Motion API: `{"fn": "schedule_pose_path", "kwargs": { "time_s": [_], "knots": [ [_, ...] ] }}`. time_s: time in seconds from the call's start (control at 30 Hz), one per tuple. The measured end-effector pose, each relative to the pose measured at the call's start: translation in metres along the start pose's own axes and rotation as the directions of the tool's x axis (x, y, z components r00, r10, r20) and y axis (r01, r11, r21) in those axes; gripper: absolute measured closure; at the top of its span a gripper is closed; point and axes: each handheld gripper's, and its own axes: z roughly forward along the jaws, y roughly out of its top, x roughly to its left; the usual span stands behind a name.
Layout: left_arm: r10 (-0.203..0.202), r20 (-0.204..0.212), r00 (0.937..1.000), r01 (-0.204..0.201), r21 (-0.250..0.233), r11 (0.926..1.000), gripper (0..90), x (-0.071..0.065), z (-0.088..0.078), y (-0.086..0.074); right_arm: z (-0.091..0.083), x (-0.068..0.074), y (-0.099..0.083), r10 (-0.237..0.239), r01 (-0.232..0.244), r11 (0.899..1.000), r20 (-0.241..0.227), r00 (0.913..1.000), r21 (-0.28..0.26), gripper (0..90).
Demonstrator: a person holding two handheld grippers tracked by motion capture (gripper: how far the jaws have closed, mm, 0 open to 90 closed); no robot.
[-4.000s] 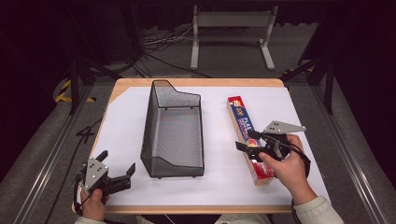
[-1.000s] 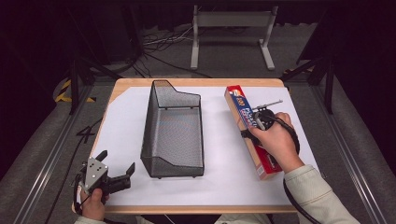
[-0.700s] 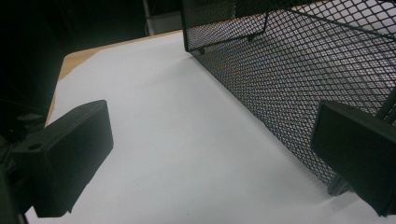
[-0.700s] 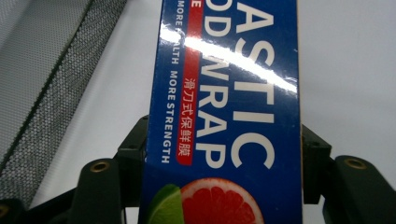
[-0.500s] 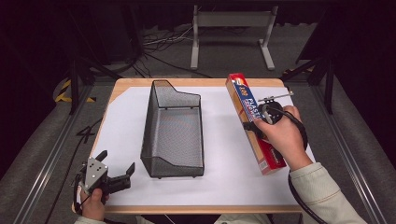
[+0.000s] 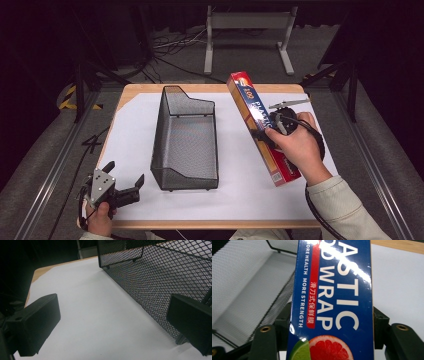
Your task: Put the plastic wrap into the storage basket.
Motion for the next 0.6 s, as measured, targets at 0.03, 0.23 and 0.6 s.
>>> {"fn": "schedule_pose_path", "kwargs": {
  "time_s": [0.03, 0.23, 0.6],
  "knots": [
    [0.001, 0.0, 1.0, -0.001, 0.0, 1.0, 0.0, 0.0, 0.0, 0.0, 0.0, 0.002, 0.001, 0.0, 0.0, 1.0, -0.003, 1.0, 0.001, 39.1],
    [0.003, 0.0, 1.0, -0.003, 0.001, 1.0, 0.1, -0.001, 0.0, 0.0, 0.003, 0.019, 0.006, -0.012, 0.012, 1.0, -0.028, 0.9995, 0.019, 39.2],
    [0.002, 0.002, 1.0, -0.002, -0.001, 1.0, 0.1, 0.0, -0.001, 0.0, 0.011, 0.051, 0.02, -0.037, 0.04, 0.999, -0.086, 0.9956, 0.03, 39.1]
  ]
}}
